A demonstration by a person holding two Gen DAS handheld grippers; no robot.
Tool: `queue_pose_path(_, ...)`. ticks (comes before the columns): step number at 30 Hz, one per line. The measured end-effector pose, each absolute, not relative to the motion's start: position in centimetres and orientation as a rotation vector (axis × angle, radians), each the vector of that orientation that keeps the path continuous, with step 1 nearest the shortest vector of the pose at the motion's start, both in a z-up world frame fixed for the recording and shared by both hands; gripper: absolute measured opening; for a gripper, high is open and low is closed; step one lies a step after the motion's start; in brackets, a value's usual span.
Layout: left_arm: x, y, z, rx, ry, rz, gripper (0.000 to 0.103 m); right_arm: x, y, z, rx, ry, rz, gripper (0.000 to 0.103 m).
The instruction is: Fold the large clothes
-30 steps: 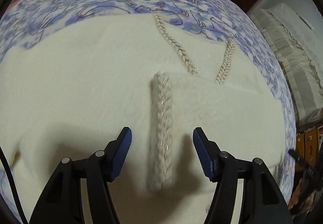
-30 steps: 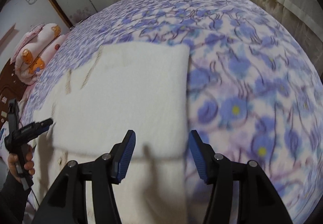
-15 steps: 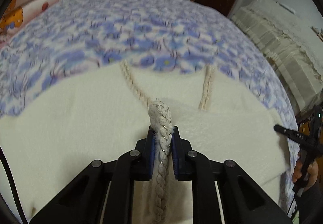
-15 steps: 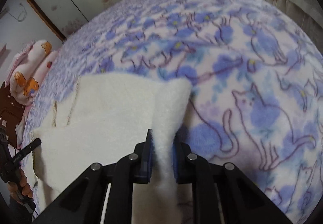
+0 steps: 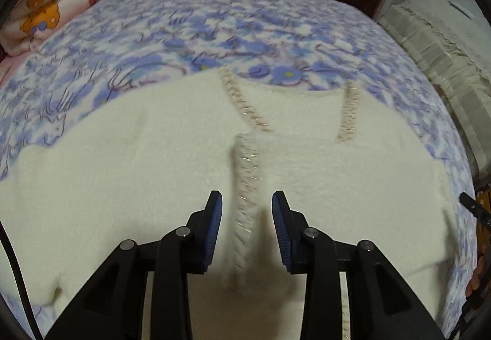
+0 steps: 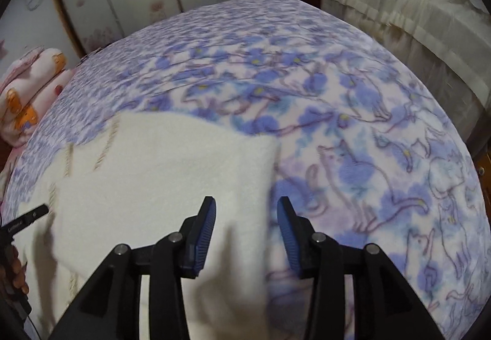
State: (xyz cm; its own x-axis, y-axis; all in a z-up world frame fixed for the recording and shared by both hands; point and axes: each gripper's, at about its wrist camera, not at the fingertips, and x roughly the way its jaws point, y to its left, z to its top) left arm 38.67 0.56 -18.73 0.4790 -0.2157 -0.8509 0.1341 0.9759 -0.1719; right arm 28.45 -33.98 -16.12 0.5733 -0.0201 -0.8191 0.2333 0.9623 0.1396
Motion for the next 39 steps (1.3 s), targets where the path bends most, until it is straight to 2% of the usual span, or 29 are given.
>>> queue_pose_path(4, 35.5, -2.4, -18.1, -0.067, 1.02, -0.309, 0.032, 27.8, -28.7, -17.0, 0.227, 0.974, 0.006, 0.042)
queue_pose_path(10, 34.1, -5.5, -21.6, 0.03, 1.088, -0.267, 0.033, 27.6, -21.9, -20.6, 0.048, 1.059, 0.09, 0.041)
queue_pose_path(14, 34.0, -3.2, -21.8, 0.029, 1.076, -0.244, 0.041, 26.5, -25.3, -20.7, -0.057, 1.008, -0.073, 0.04)
queue_pose_path(16, 34.0, -1.9, -21.8, -0.012, 1.083, -0.276, 0.041, 25.7, -27.8, -20.6, -0.064, 0.991, -0.13, 0.04)
queue_pose_path(19, 33.8, -1.6, -21.7, -0.02, 1.083, -0.289, 0.041, 24.7, -30.6, -20.3, -0.006, 0.989, -0.122, 0.03)
queue_pose_path(21, 33.7, -2.0, -21.7, 0.002, 1.079, -0.266, 0.043, 24.1, -30.5, -19.9, -0.014, 0.986, -0.148, 0.03)
queue_pose_path(26, 33.2, -3.5, -21.3, 0.032, 1.106, -0.251, 0.067, 23.4, -29.3, -19.9, -0.038, 1.002, -0.216, 0.034)
queue_pose_path(33, 30.2, -3.6, -18.8, 0.022, 1.115, -0.266, 0.069, 21.0, -30.0, -18.3, 0.132, 1.04, -0.199, 0.035)
queue_pose_path(39, 27.1, -3.0, -15.6, 0.032, 1.089, -0.273, 0.07, 18.2, -29.3, -16.5, 0.149, 1.047, -0.207, 0.035)
